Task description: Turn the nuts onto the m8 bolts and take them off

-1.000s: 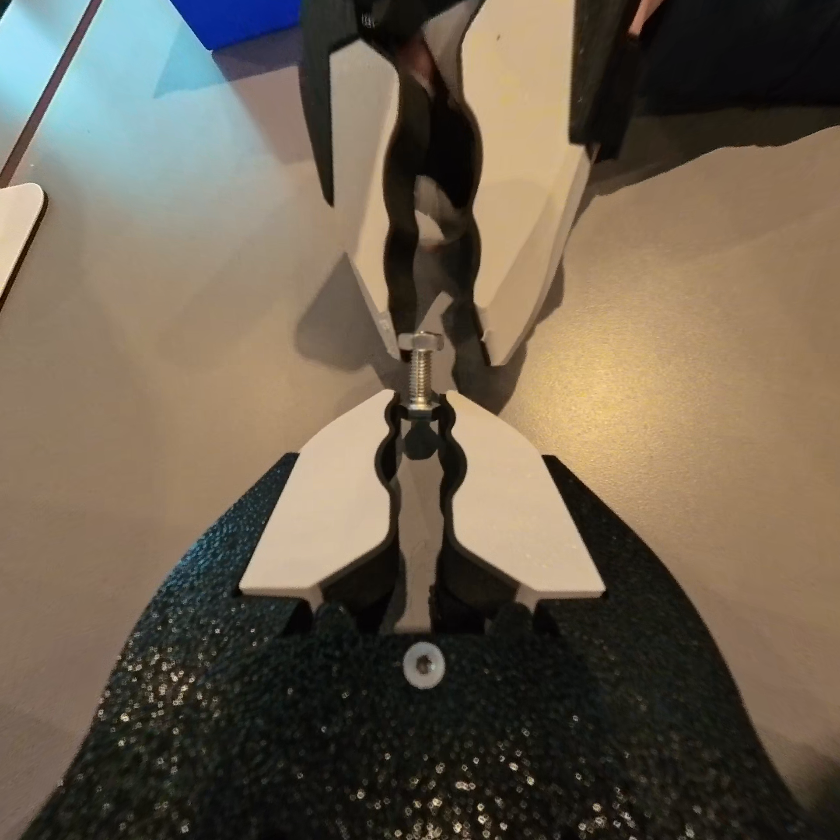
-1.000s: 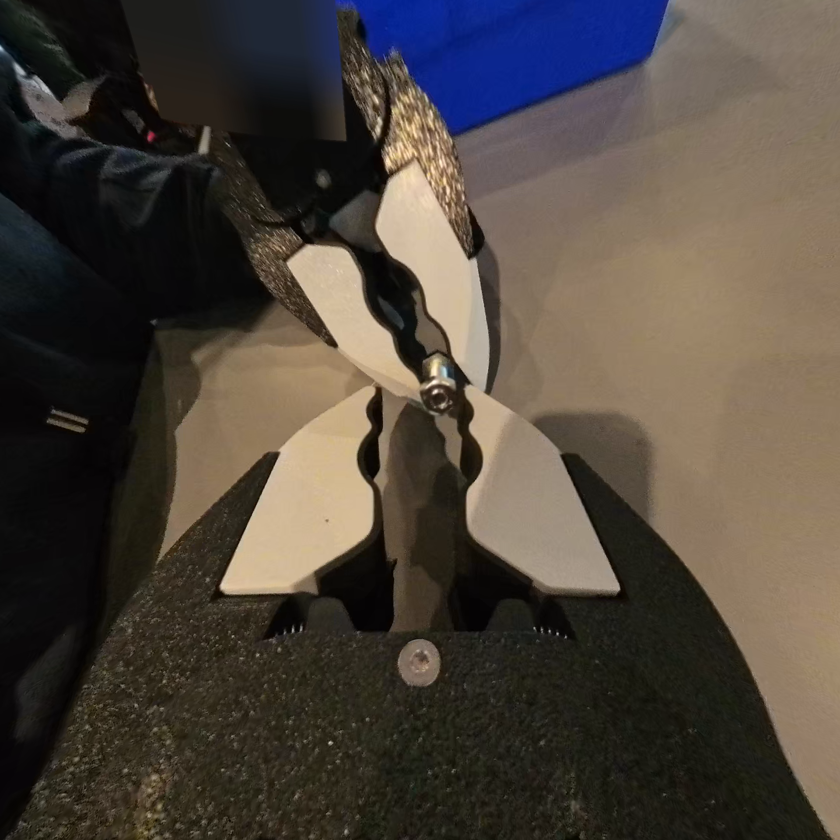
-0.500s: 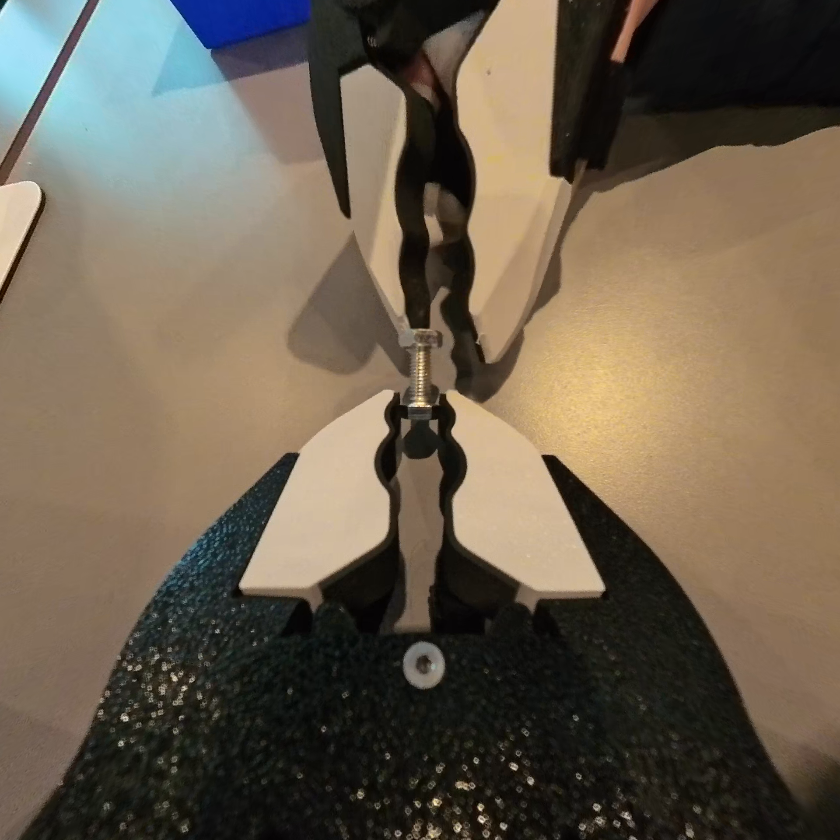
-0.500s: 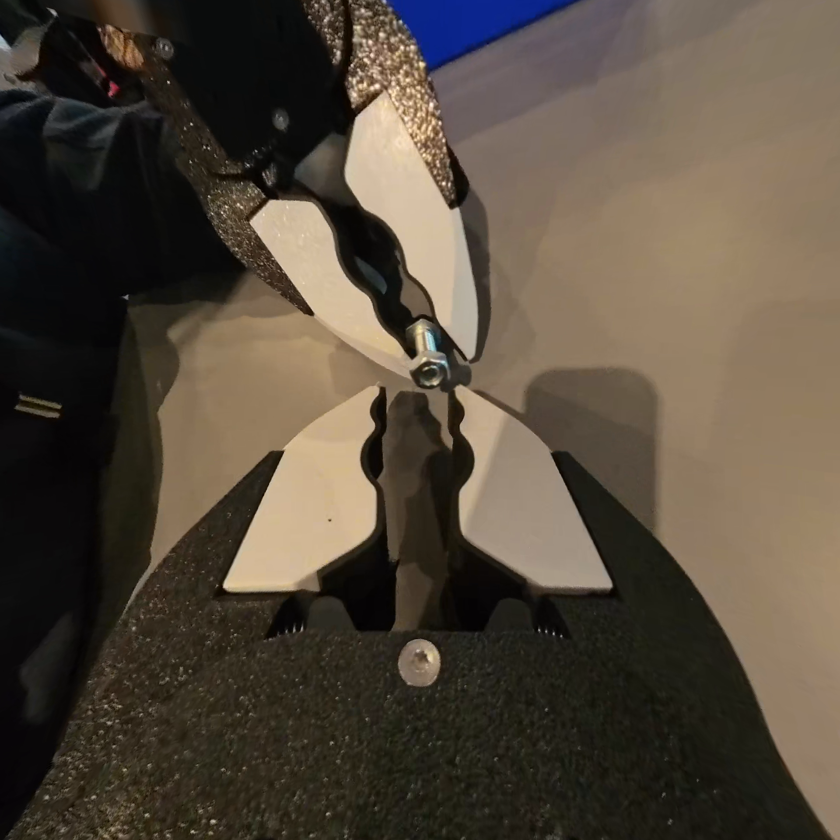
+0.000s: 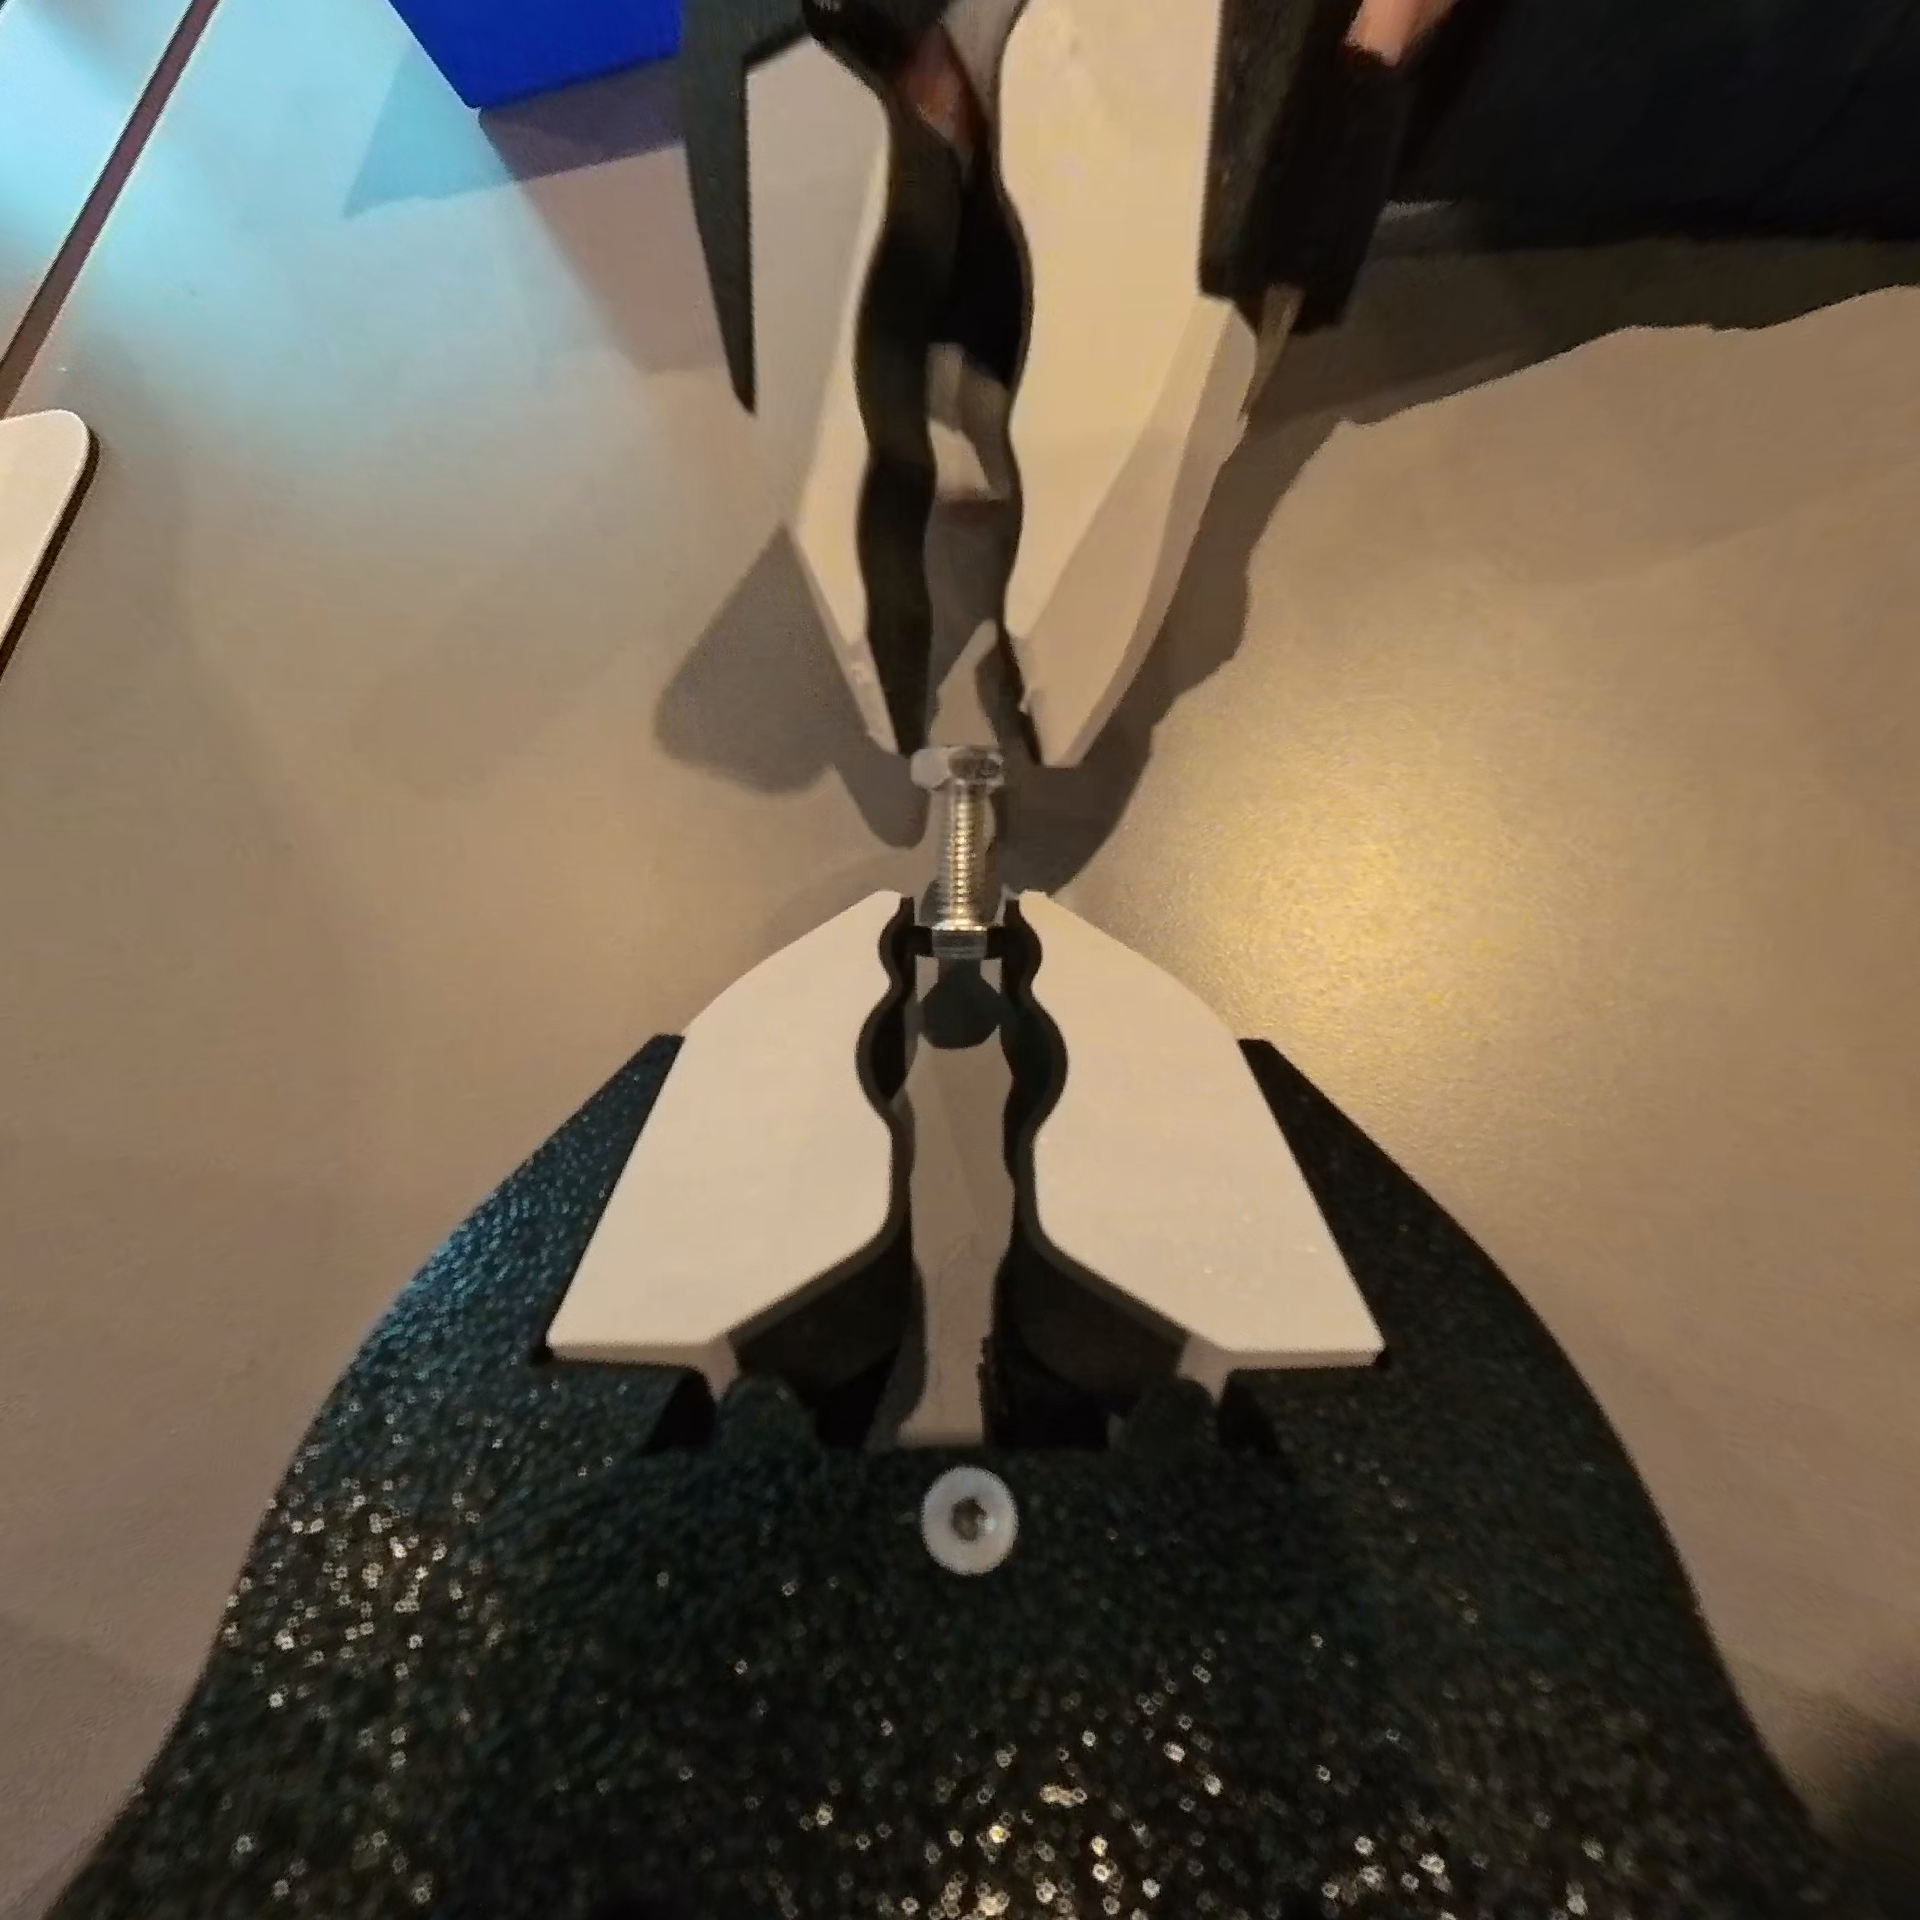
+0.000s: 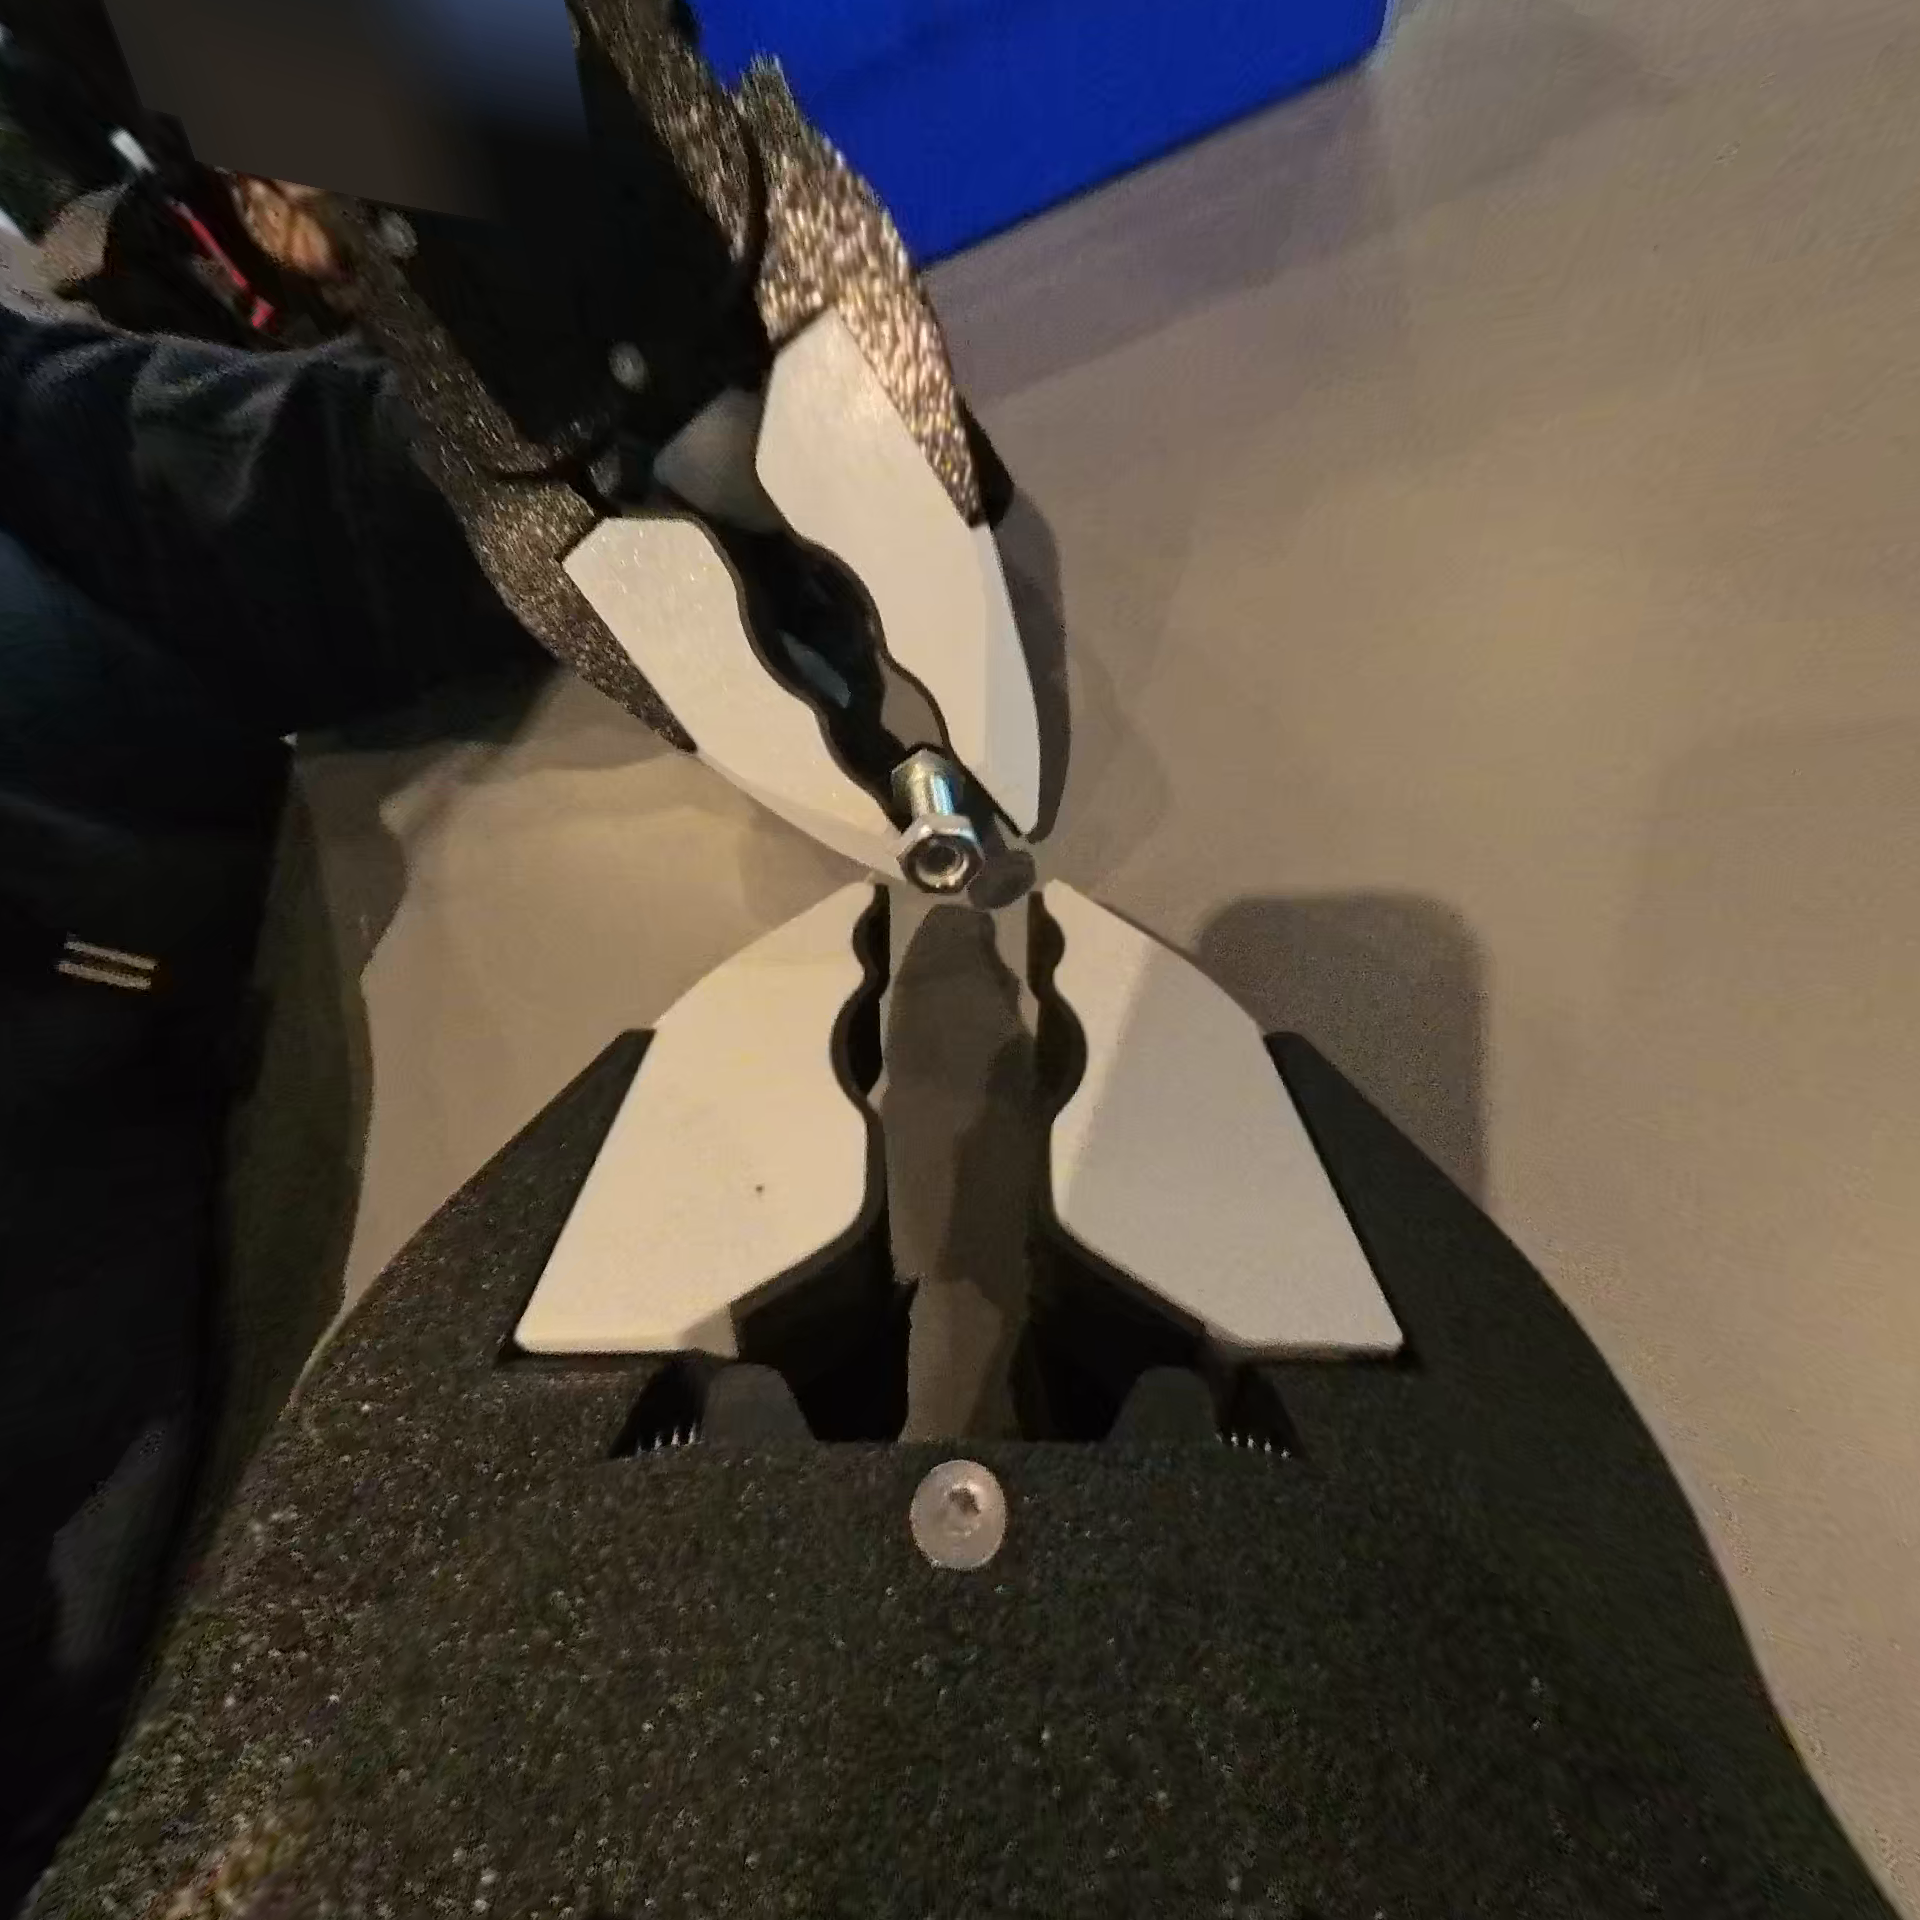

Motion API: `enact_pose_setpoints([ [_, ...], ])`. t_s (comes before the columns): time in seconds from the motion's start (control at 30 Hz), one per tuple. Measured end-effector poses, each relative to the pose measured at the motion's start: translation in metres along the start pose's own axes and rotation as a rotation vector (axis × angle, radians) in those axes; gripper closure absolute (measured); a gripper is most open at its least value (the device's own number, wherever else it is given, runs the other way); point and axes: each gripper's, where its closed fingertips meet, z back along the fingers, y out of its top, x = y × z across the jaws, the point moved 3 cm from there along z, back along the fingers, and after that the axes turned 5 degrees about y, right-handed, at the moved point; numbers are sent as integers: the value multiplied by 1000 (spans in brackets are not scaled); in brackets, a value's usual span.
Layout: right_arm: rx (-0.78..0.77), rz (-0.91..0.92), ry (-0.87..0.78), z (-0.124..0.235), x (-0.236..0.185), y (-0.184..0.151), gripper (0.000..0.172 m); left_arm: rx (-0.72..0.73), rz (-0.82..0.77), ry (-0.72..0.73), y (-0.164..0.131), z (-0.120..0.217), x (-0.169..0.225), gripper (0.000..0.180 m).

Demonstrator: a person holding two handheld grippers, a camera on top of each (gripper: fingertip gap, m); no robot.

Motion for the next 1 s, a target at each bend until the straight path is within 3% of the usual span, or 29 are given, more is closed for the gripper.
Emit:
enact_pose_setpoints([
  [0.17, -59, 29, 31, -11, -7, -4, 146, -1, 1, -1, 0, 0, 0, 165],
  [0.4, 139, 196, 37, -4, -20, 23, 142, -2, 5, -4, 0, 0, 0, 165],
  [0.53, 54, 86, -45, 2, -2, 10, 142, -1, 4, -3, 0, 0, 1, 165],
  [0.77, -68, 7, 25, -10, -5, -7, 146, -2, 6, -6, 0, 0, 1, 165],
  [1.0, 118, 186, 42, -5, -20, 21, 142, -2, 7, -8, 0, 0, 1, 165],
])
